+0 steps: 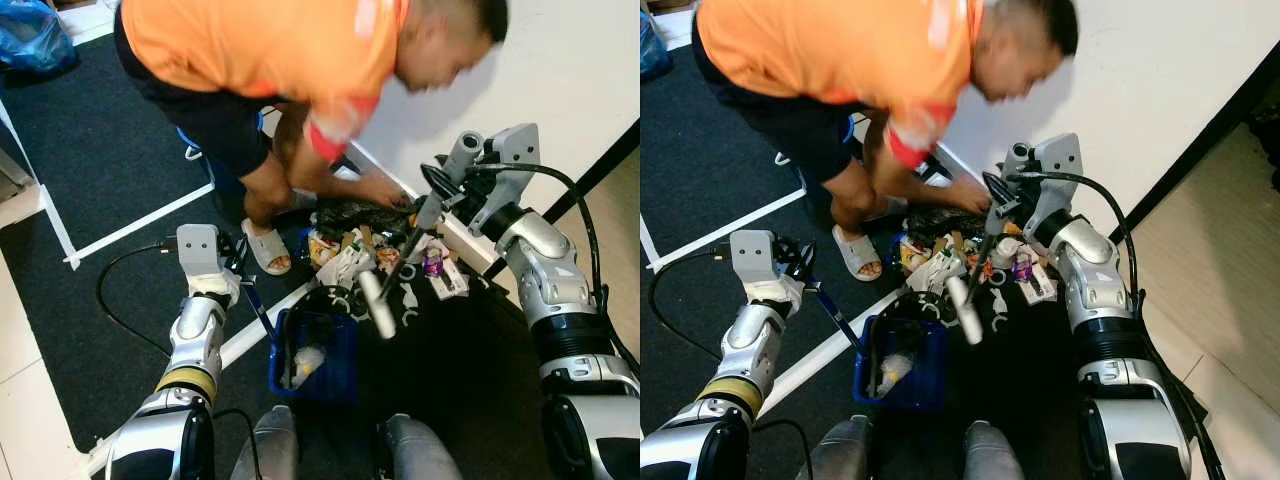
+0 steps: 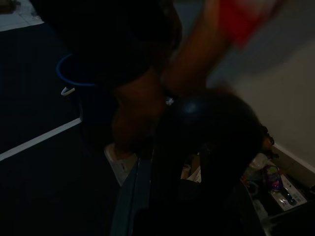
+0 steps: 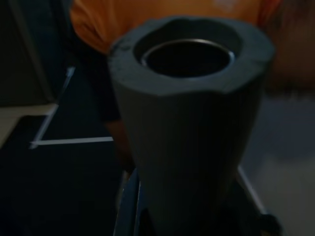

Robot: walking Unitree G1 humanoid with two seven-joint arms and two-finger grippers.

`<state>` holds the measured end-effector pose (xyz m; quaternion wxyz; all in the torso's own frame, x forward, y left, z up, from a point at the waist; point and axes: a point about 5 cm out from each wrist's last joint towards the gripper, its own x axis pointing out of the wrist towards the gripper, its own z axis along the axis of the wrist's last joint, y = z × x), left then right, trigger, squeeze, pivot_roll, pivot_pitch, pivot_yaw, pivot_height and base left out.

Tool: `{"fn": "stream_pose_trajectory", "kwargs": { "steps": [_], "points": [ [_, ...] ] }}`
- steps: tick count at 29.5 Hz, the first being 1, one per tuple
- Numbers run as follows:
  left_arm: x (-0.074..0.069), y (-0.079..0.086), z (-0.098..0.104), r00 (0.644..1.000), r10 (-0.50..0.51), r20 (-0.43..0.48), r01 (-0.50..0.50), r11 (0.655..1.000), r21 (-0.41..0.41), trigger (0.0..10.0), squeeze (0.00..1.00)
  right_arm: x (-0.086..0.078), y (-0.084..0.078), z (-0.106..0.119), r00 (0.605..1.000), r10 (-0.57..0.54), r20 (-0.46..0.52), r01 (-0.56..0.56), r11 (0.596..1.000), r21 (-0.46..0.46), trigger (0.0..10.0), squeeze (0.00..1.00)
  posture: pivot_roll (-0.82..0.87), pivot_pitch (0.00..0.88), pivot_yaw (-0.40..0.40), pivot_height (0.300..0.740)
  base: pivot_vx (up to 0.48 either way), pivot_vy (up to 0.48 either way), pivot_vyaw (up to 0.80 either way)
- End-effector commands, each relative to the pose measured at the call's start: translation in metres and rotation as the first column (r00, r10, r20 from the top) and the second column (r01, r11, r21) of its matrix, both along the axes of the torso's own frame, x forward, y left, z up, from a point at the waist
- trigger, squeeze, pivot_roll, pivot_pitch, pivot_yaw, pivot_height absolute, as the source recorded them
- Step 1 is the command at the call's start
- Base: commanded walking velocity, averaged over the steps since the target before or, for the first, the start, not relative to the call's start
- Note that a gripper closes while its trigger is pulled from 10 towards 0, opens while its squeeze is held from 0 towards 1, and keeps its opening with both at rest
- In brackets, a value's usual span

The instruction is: Sweep floor

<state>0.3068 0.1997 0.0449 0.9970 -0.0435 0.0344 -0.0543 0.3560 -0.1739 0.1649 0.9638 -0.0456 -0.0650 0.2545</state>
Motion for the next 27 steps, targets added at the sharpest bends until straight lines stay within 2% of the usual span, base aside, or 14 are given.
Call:
{"fn": "stream_pose_trajectory", "kwargs": {
  "steps": [1, 4, 6, 12, 27],
  "points": [
    [-0.006, -0.011, -0.014, 0.998, 0.000, -0.060, -0.005, 0.997, -0.075, 10.0, 0.00, 0.001, 0.004, -0.001, 1.000, -0.003, 0.016, 0.003, 1.000, -0.018, 10.0, 0.00, 0.11, 0.127, -0.079, 0.740, 0.000, 0.000, 0.00],
    [-0.006, -0.009, -0.014, 0.998, 0.019, -0.061, -0.024, 0.997, -0.077, 10.0, 0.00, 0.002, 0.006, -0.003, 1.000, -0.007, 0.018, 0.008, 0.999, -0.032, 10.0, 0.00, 0.11, 0.127, -0.079, 0.740, 0.000, 0.000, 0.00],
    [-0.008, 0.000, -0.013, 0.995, 0.079, -0.053, -0.083, 0.994, -0.069, 10.0, 0.00, 0.005, 0.009, -0.003, 0.999, -0.030, 0.030, 0.031, 0.999, -0.039, 10.0, 0.00, 0.12, 0.134, -0.080, 0.740, 0.000, 0.000, 0.00],
    [-0.009, 0.010, -0.011, 0.987, 0.155, -0.038, -0.156, 0.986, -0.056, 10.0, 0.00, 0.007, 0.008, -0.002, 0.998, -0.046, 0.043, 0.048, 0.998, -0.044, 10.0, 0.00, 0.12, 0.137, -0.086, 0.740, 0.000, 0.000, 0.00],
    [-0.008, 0.020, -0.002, 0.972, 0.232, 0.017, -0.232, 0.972, -0.034, 10.0, 0.00, 0.011, 0.013, -0.002, 0.996, -0.056, 0.071, 0.061, 0.996, -0.068, 10.0, 0.00, 0.14, 0.146, -0.092, 0.740, 0.000, 0.000, 0.00]
  ]
}}
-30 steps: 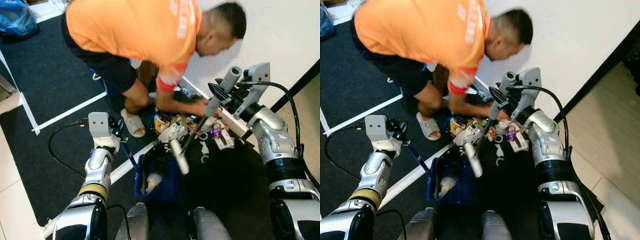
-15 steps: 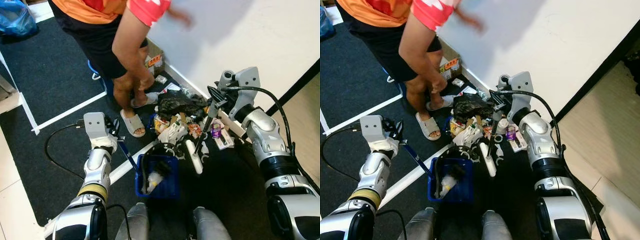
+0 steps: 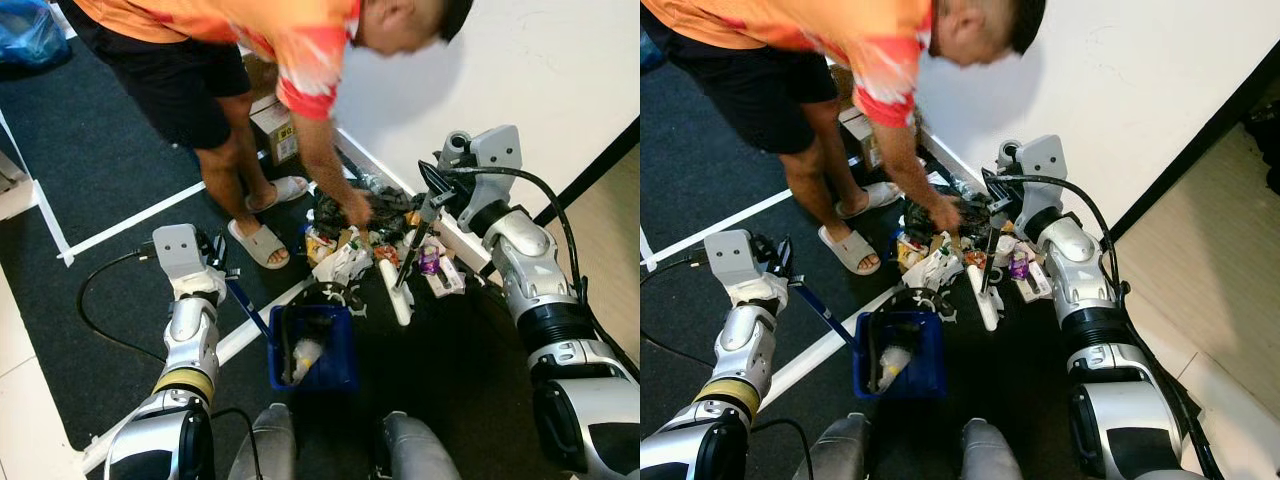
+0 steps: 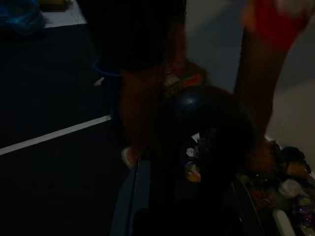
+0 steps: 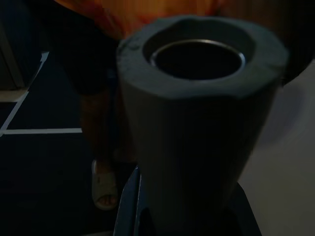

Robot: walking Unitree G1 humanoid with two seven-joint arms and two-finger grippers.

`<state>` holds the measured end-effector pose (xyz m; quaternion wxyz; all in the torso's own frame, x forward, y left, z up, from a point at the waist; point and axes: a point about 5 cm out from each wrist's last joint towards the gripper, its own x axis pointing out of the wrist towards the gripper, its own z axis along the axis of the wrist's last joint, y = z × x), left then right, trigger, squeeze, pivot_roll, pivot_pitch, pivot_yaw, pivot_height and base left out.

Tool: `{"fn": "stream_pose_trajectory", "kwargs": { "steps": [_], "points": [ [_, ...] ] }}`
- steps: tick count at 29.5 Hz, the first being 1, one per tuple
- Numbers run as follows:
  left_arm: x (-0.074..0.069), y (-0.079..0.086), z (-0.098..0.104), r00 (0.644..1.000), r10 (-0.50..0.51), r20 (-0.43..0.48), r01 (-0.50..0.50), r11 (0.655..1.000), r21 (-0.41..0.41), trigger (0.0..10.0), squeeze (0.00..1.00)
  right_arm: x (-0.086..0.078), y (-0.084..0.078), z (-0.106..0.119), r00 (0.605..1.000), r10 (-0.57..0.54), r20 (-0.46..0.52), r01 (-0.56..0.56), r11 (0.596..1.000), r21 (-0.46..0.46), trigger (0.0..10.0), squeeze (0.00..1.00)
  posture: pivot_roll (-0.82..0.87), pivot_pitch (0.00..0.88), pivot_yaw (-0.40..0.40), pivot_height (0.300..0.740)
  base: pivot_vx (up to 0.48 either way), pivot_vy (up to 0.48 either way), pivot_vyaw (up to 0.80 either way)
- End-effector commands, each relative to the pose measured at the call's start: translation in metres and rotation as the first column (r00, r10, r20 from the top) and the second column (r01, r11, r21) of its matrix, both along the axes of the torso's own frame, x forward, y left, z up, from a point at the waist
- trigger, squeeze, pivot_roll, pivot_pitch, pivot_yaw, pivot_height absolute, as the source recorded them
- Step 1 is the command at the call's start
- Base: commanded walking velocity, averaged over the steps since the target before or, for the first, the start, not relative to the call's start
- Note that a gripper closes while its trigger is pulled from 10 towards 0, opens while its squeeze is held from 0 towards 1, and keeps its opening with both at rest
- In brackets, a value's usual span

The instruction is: Sweep floor

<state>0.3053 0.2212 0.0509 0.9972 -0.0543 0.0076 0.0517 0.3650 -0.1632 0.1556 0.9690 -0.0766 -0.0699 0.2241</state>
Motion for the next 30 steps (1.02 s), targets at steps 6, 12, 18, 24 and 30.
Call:
{"fn": "stream_pose_trajectory", "kwargs": {
  "steps": [6, 12, 18, 24, 30],
  "points": [
    [-0.006, 0.006, -0.002, 0.998, 0.063, 0.008, -0.063, 0.998, 0.010, 10.0, 0.00, 0.002, 0.012, 0.002, 0.999, 0.041, 0.036, -0.040, 0.998, -0.045, 10.0, 0.00, 0.15, 0.166, -0.090, 0.740, 0.000, 0.000, 0.00],
    [-0.008, 0.012, 0.002, 0.995, 0.098, 0.031, -0.100, 0.994, 0.045, 10.0, 0.00, 0.002, 0.025, -0.004, 0.997, 0.076, 0.023, -0.074, 0.993, -0.092, 10.0, 0.00, 0.16, 0.191, -0.087, 0.740, 0.000, 0.000, 0.00],
    [-0.009, 0.015, 0.008, 0.993, 0.104, 0.058, -0.108, 0.991, 0.080, 10.0, 0.00, 0.000, 0.043, -0.012, 0.991, 0.137, 0.000, -0.136, 0.982, -0.133, 10.0, 0.00, 0.17, 0.237, -0.083, 0.740, 0.000, 0.000, 0.00],
    [-0.013, 0.015, 0.012, 0.992, 0.097, 0.079, -0.105, 0.989, 0.100, 10.0, 0.00, -0.001, 0.055, -0.014, 0.986, 0.164, 0.001, -0.163, 0.977, -0.136, 10.0, 0.00, 0.18, 0.284, -0.078, 0.740, 0.000, 0.000, 0.00],
    [-0.017, 0.018, 0.015, 0.991, 0.096, 0.090, -0.107, 0.986, 0.127, 10.0, 0.00, 0.001, 0.059, -0.008, 0.986, 0.168, 0.017, -0.165, 0.978, -0.124, 10.0, 0.00, 0.18, 0.309, -0.073, 0.740, 0.000, 0.000, 0.00]
  ]
}}
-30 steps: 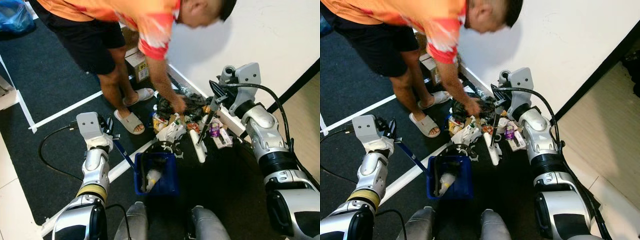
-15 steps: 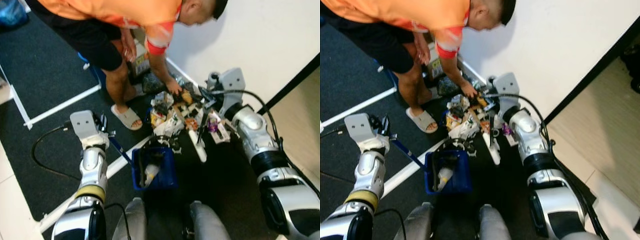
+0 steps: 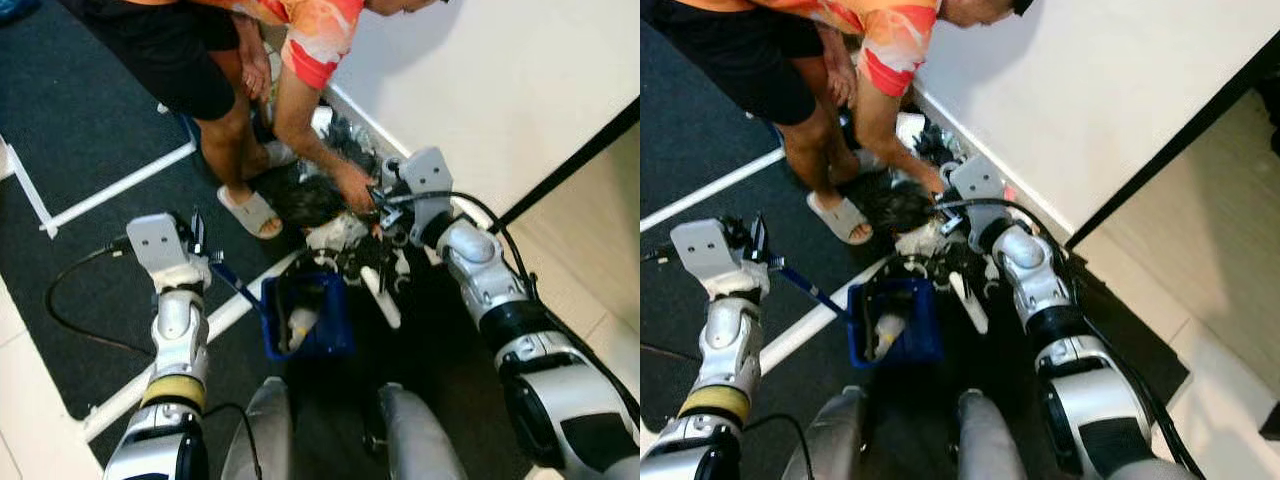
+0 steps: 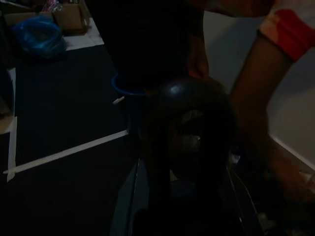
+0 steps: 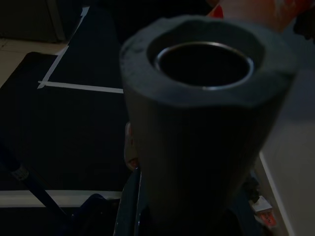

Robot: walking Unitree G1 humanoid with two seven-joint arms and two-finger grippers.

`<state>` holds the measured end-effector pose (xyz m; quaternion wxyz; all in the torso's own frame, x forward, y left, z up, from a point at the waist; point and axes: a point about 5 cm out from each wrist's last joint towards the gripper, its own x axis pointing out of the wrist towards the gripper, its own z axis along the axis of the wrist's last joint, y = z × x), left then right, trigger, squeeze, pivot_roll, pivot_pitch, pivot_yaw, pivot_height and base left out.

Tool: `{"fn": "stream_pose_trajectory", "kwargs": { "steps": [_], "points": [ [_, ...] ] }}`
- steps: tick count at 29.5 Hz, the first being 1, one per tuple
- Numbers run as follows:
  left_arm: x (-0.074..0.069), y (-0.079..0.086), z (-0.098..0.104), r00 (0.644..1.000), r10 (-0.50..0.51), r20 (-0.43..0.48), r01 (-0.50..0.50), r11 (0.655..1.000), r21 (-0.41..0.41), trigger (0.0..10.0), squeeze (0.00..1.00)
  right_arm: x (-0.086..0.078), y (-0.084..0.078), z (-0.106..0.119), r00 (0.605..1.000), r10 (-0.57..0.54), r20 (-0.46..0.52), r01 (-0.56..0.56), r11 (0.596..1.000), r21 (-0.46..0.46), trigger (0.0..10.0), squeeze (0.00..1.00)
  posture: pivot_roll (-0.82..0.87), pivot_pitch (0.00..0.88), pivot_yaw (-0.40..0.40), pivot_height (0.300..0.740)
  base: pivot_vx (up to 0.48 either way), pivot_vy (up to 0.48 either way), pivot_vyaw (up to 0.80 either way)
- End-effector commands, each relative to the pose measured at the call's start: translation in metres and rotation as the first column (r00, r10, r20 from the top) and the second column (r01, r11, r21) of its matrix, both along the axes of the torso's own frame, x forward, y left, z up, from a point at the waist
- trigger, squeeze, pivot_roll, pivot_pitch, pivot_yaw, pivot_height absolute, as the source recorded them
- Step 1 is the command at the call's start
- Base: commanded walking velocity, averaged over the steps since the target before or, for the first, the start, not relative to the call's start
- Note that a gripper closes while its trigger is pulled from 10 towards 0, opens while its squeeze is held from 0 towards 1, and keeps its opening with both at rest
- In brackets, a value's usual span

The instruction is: Sweep floor

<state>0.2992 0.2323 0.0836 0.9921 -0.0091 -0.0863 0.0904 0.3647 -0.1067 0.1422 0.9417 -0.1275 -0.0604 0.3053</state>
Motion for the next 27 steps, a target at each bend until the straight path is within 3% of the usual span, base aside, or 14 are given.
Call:
{"fn": "stream_pose_trajectory", "kwargs": {
  "steps": [1, 7, 9, 10, 11, 15, 17, 21, 27],
  "points": [
    [-0.011, 0.007, -0.018, 0.995, 0.023, -0.095, -0.020, 0.999, 0.029, 10.0, 0.00, 0.001, 0.002, 0.005, 0.999, 0.009, 0.033, -0.009, 1.000, 0.000, 10.0, 0.00, 0.18, 0.309, -0.073, 0.740, 0.000, 0.000, 0.00],
    [-0.011, 0.007, -0.016, 0.995, 0.024, -0.096, -0.021, 0.999, 0.033, 10.0, 0.00, -0.002, 0.019, 0.012, 0.993, 0.110, 0.032, -0.112, 0.990, 0.082, 10.0, 0.00, 0.19, 0.311, -0.073, 0.740, 0.000, 0.000, 0.00],
    [-0.010, 0.005, -0.014, 0.995, 0.023, -0.095, -0.020, 0.999, 0.030, 10.0, 0.00, -0.017, 0.040, 0.012, 0.950, 0.313, 0.020, -0.313, 0.944, 0.108, 10.0, 0.00, 0.18, 0.301, -0.076, 0.740, 0.000, 0.000, 0.00],
    [-0.010, 0.005, -0.014, 0.995, 0.023, -0.095, -0.020, 0.999, 0.030, 10.0, 0.00, -0.017, 0.040, 0.012, 0.950, 0.313, 0.020, -0.313, 0.944, 0.108, 10.0, 0.00, 0.18, 0.301, -0.076, 0.740, 0.000, 0.000, 0.00],
    [-0.010, 0.004, -0.014, 0.995, 0.022, -0.095, -0.020, 0.999, 0.028, 10.0, 0.00, -0.024, 0.047, 0.012, 0.917, 0.399, 0.008, -0.397, 0.911, 0.109, 10.0, 0.00, 0.18, 0.301, -0.076, 0.740, 0.000, 0.000, 0.00],
    [-0.010, 0.004, -0.014, 0.995, 0.021, -0.096, -0.019, 1.000, 0.026, 10.0, 0.00, -0.029, 0.049, 0.013, 0.891, 0.454, -0.002, -0.452, 0.886, 0.101, 10.0, 0.00, 0.18, 0.290, -0.079, 0.740, 0.000, 0.000, 0.00],
    [-0.009, 0.003, -0.014, 0.995, 0.020, -0.100, -0.018, 1.000, 0.020, 10.0, 0.00, -0.030, 0.043, 0.016, 0.876, 0.482, -0.005, -0.480, 0.873, 0.087, 10.0, 0.00, 0.18, 0.273, -0.080, 0.740, 0.000, 0.000, 0.00],
    [-0.007, 0.001, -0.014, 0.995, 0.018, -0.102, -0.016, 1.000, 0.016, 10.0, 0.00, -0.027, 0.034, 0.023, 0.883, 0.468, 0.009, -0.467, 0.878, 0.103, 10.0, 0.00, 0.17, 0.253, -0.080, 0.740, 0.000, 0.000, 0.00],
    [0.001, -0.009, -0.020, 0.989, -0.044, -0.138, 0.038, 0.998, -0.047, 10.0, 0.00, -0.017, 0.001, 0.035, 0.945, 0.324, 0.051, -0.328, 0.940, 0.097, 10.0, 0.00, 0.16, 0.194, -0.076, 0.740, 0.000, 0.000, 0.00]
  ]
}}
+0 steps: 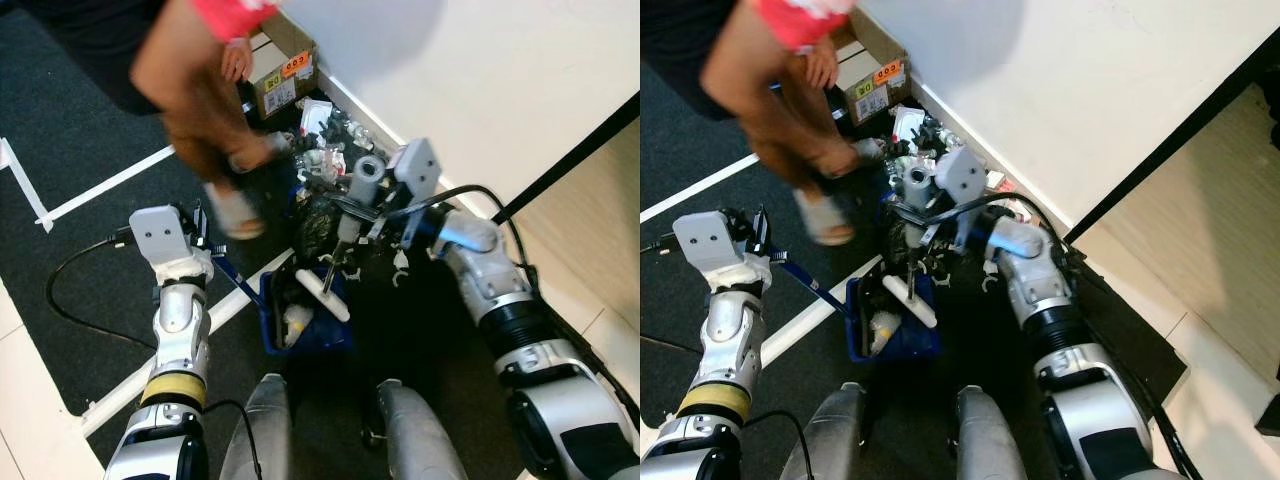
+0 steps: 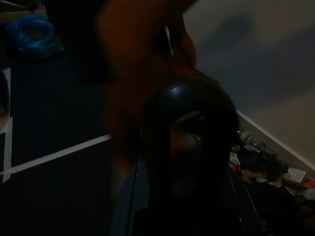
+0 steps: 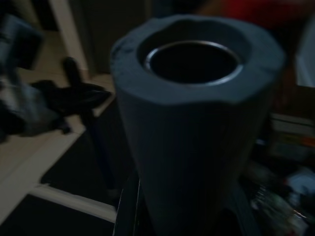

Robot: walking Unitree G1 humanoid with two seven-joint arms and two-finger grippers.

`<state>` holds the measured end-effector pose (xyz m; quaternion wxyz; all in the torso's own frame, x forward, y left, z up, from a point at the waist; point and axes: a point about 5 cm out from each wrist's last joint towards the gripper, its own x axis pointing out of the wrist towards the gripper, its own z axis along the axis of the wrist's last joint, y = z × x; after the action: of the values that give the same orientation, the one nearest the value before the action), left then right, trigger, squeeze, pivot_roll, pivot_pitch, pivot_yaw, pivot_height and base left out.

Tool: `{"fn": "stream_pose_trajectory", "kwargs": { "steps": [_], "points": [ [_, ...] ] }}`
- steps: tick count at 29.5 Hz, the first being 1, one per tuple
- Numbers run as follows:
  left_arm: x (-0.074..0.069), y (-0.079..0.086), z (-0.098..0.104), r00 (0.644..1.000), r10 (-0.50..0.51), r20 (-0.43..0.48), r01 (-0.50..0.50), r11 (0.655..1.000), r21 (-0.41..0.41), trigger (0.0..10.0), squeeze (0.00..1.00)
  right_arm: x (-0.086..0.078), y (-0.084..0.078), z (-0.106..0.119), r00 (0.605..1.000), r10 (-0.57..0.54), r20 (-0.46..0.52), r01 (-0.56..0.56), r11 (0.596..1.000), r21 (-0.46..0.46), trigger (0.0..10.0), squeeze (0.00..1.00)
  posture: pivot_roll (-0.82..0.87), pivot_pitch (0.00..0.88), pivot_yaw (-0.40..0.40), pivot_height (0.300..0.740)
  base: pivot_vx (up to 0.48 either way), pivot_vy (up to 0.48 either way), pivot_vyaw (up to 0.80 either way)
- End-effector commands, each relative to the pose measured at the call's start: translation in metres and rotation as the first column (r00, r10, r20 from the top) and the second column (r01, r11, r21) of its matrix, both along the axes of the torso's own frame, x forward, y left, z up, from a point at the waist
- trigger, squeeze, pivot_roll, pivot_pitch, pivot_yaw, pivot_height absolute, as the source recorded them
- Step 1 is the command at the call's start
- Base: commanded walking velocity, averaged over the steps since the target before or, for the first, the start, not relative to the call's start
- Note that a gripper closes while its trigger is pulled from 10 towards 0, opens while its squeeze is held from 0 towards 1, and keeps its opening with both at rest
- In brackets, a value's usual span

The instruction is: Sweep floor

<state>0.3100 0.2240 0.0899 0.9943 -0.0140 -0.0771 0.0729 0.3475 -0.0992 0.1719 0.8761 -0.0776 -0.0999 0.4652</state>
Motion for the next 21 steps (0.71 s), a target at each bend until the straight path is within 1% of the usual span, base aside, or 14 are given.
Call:
{"fn": "stream_pose_trajectory", "kwargs": {
  "steps": [1, 3, 4, 6, 8, 12, 13, 14, 15, 16, 17, 18, 21],
  "points": [
    [-0.009, -0.002, -0.028, 0.991, -0.017, -0.131, 0.011, 0.999, -0.046, 10.0, 0.00, 0.000, -0.009, 0.006, 0.999, -0.042, 0.013, 0.041, 0.999, 0.034, 10.0, 0.00, 0.16, 0.190, -0.076, 0.740, 0.000, 0.000, 0.00],
    [-0.008, -0.004, -0.030, 0.989, -0.028, -0.146, 0.019, 0.998, -0.061, 10.0, 0.00, 0.000, -0.014, 0.003, 0.998, -0.066, 0.000, 0.066, 0.997, 0.038, 10.0, 0.00, 0.15, 0.171, -0.073, 0.740, 0.000, 0.000, 0.00],
    [-0.008, -0.004, -0.030, 0.989, -0.028, -0.146, 0.019, 0.998, -0.061, 10.0, 0.00, 0.000, -0.014, 0.003, 0.998, -0.066, 0.000, 0.066, 0.997, 0.038, 10.0, 0.00, 0.15, 0.171, -0.073, 0.740, 0.000, 0.000, 0.00],
    [-0.008, -0.004, -0.033, 0.986, -0.035, -0.161, 0.024, 0.997, -0.072, 10.0, 0.00, -0.001, -0.022, -0.002, 0.993, -0.112, -0.025, 0.113, 0.992, 0.053, 10.0, 0.00, 0.15, 0.138, -0.070, 0.740, 0.000, 0.000, 0.00],
    [-0.007, -0.004, -0.034, 0.986, -0.036, -0.165, 0.024, 0.997, -0.075, 10.0, 0.00, -0.001, -0.025, -0.004, 0.991, -0.129, -0.036, 0.131, 0.989, 0.063, 10.0, 0.00, 0.15, 0.138, -0.070, 0.740, 0.000, 0.000, 0.00],
    [-0.005, 0.004, -0.033, 0.985, -0.022, -0.174, 0.007, 0.996, -0.085, 10.0, 0.00, -0.001, -0.038, -0.015, 0.970, -0.234, -0.070, 0.238, 0.970, 0.058, 10.0, 0.00, 0.15, 0.104, -0.069, 0.740, 0.000, 0.000, 0.00],
    [-0.005, 0.004, -0.033, 0.985, -0.022, -0.174, 0.007, 0.996, -0.085, 10.0, 0.00, -0.001, -0.038, -0.015, 0.970, -0.234, -0.070, 0.238, 0.970, 0.058, 10.0, 0.00, 0.15, 0.104, -0.069, 0.740, 0.000, 0.000, 0.00],
    [-0.004, 0.007, -0.032, 0.985, -0.017, -0.173, 0.002, 0.996, -0.087, 10.0, 0.00, 0.000, -0.043, -0.018, 0.958, -0.277, -0.076, 0.282, 0.958, 0.052, 10.0, 0.00, 0.15, 0.093, -0.070, 0.740, 0.000, 0.000, 0.00],
    [-0.003, 0.008, -0.031, 0.985, -0.016, -0.172, 0.001, 0.996, -0.088, 10.0, 0.00, 0.000, -0.045, -0.019, 0.953, -0.293, -0.076, 0.297, 0.954, 0.049, 10.0, 0.00, 0.15, 0.093, -0.070, 0.740, 0.000, 0.000, 0.00],
    [-0.002, 0.010, -0.030, 0.985, -0.013, -0.171, -0.002, 0.996, -0.085, 10.0, 0.00, 0.003, -0.052, -0.020, 0.933, -0.351, -0.079, 0.355, 0.933, 0.049, 10.0, 0.00, 0.15, 0.080, -0.070, 0.740, 0.000, 0.000, 0.00],
    [-0.002, 0.011, -0.030, 0.985, -0.012, -0.171, -0.003, 0.996, -0.085, 10.0, 0.00, 0.004, -0.053, -0.021, 0.928, -0.364, -0.080, 0.369, 0.928, 0.049, 10.0, 0.00, 0.15, 0.080, -0.070, 0.740, 0.000, 0.000, 0.00],
    [-0.002, 0.013, -0.029, 0.985, -0.007, -0.170, -0.007, 0.997, -0.081, 10.0, 0.00, 0.006, -0.058, -0.022, 0.910, -0.406, -0.082, 0.410, 0.911, 0.041, 10.0, 0.00, 0.15, 0.073, -0.070, 0.740, 0.000, 0.000, 0.00],
    [-0.001, 0.017, -0.027, 0.986, 0.006, -0.166, -0.019, 0.997, -0.076, 10.0, 0.00, 0.010, -0.068, -0.021, 0.873, -0.481, -0.083, 0.485, 0.874, 0.035, 10.0, 0.00, 0.15, 0.067, -0.069, 0.740, 0.000, 0.000, 0.00]
  ]
}}
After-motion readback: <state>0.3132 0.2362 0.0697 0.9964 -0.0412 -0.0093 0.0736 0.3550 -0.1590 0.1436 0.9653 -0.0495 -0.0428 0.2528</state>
